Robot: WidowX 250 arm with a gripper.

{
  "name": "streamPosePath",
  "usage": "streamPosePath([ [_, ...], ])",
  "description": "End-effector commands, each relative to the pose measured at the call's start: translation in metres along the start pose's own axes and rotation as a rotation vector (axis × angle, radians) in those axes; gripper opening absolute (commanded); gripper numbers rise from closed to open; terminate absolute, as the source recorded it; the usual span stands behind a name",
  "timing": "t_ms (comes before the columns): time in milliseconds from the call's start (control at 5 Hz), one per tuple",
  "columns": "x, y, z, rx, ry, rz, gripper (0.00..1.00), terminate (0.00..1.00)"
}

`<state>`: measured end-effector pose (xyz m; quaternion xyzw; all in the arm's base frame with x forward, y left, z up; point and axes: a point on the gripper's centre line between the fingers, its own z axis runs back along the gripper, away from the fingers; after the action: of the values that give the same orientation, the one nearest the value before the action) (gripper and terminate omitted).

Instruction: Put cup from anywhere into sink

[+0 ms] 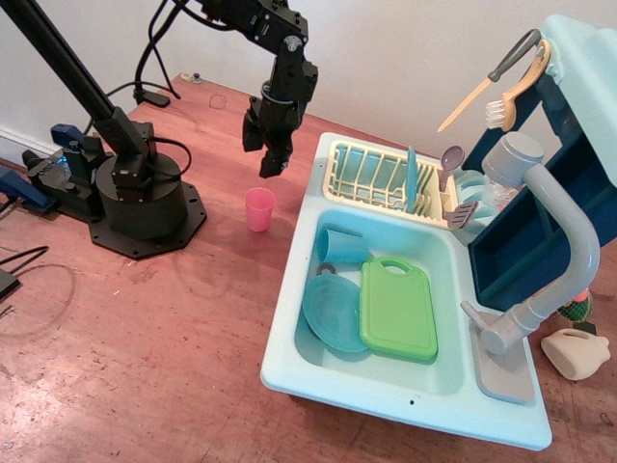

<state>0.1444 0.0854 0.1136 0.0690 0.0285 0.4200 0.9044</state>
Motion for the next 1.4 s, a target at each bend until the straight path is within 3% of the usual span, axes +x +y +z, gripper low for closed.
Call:
streamPosePath([
  [0, 0.0, 0.0, 0.0, 0.0, 0.0, 0.0, 1.0, 0.0],
  [200, -0.011, -0.005, -0.023, -0.018, 0.019, -0.01, 1.0, 0.0],
  [800, -0.025, -0.015, -0.061, -0.03, 0.063, -0.037, 1.0, 0.0],
  [1200, -0.018, -0.023, -0.064, -0.009, 0.089, -0.062, 1.0, 0.0],
])
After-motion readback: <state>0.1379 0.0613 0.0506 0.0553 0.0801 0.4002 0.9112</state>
